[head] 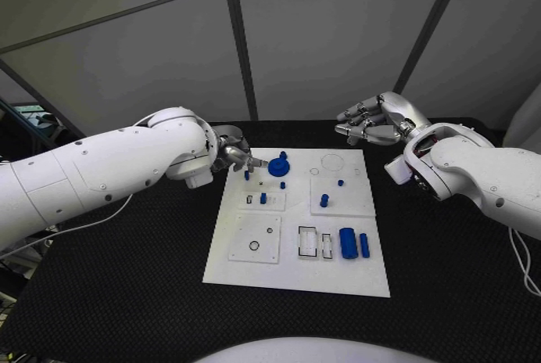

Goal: Assemble the parts on the task board

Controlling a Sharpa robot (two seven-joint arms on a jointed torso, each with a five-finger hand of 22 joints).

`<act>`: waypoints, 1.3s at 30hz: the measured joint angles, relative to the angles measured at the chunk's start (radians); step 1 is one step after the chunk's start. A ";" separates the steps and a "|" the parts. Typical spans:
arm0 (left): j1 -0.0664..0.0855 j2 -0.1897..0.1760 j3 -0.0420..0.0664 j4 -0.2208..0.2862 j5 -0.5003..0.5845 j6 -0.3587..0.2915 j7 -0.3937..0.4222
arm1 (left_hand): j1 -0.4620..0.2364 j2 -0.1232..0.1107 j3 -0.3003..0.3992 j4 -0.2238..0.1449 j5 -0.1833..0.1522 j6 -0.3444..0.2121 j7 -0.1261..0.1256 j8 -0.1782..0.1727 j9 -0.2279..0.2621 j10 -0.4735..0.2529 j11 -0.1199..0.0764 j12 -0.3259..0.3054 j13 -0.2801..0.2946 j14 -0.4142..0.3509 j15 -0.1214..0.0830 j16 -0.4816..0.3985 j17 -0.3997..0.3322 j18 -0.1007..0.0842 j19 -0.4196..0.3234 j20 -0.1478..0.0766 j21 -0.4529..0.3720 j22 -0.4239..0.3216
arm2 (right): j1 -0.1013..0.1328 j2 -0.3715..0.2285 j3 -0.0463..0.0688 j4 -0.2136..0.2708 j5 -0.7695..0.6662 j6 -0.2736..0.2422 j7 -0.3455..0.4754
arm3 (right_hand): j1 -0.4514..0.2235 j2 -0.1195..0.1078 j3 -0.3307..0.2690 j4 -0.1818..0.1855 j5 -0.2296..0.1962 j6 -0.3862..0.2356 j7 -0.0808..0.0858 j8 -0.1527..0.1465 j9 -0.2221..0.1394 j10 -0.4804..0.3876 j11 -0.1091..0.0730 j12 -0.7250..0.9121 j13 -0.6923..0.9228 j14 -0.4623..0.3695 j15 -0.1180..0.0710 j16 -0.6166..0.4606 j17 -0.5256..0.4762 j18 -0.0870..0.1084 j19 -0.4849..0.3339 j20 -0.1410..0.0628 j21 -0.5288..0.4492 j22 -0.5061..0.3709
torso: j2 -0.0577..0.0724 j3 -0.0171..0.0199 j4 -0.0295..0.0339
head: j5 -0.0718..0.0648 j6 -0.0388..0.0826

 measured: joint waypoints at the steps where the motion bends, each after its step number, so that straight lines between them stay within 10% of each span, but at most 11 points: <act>1: 0.005 0.004 0.002 -0.015 0.001 0.009 0.000 | 0.017 0.002 -0.004 -0.004 0.000 -0.010 0.007 -0.017 -0.011 -0.013 0.005 -0.011 -0.012 0.001 0.005 -0.005 0.000 0.000 -0.002 0.005 -0.007 0.000 | 0.000 0.000 0.000 0.000 0.000 0.000 0.000 | 0.000 0.000 0.000 0.000 0.000 0.000 0.000 0.000 0.000 0.000 0.000 0.000 -0.001 0.000 0.000 0.000 0.000 0.000 0.000 0.000 0.000 0.000 | 0.000 0.0000 0.0000 | 0.000 0.000; 18: 0.027 0.160 0.004 -0.327 -0.036 0.153 0.002 | 0.063 0.020 -0.089 0.017 -0.056 0.016 0.017 -0.080 -0.071 -0.032 0.014 -0.013 -0.031 0.002 0.012 -0.008 0.000 0.000 0.002 0.019 -0.016 0.000 | 0.000 0.006 0.000 -0.003 0.002 0.000 -0.003 | 0.000 0.000 0.000 0.000 0.000 0.000 0.000 0.000 0.000 0.000 0.000 0.000 -0.001 0.000 0.000 0.000 0.000 0.000 0.000 0.000 0.000 0.000 | 0.003 -0.0002 -0.0029 | 0.009 0.005; 39: 0.020 0.227 -0.014 -0.416 -0.098 0.220 0.002 | 0.067 0.034 -0.104 0.017 -0.066 0.032 0.011 -0.082 -0.075 -0.029 0.011 -0.007 -0.027 0.002 0.012 -0.004 0.000 0.000 0.002 0.019 -0.008 0.000 | 0.000 0.011 0.000 -0.003 0.003 0.001 -0.004 | 0.000 0.000 0.000 0.000 0.000 0.000 0.000 0.000 0.000 0.000 0.000 0.000 -0.001 0.000 0.000 0.000 0.001 0.000 0.000 0.000 -0.004 -0.001 | 0.002 -0.0007 -0.0012 | 0.013 -0.004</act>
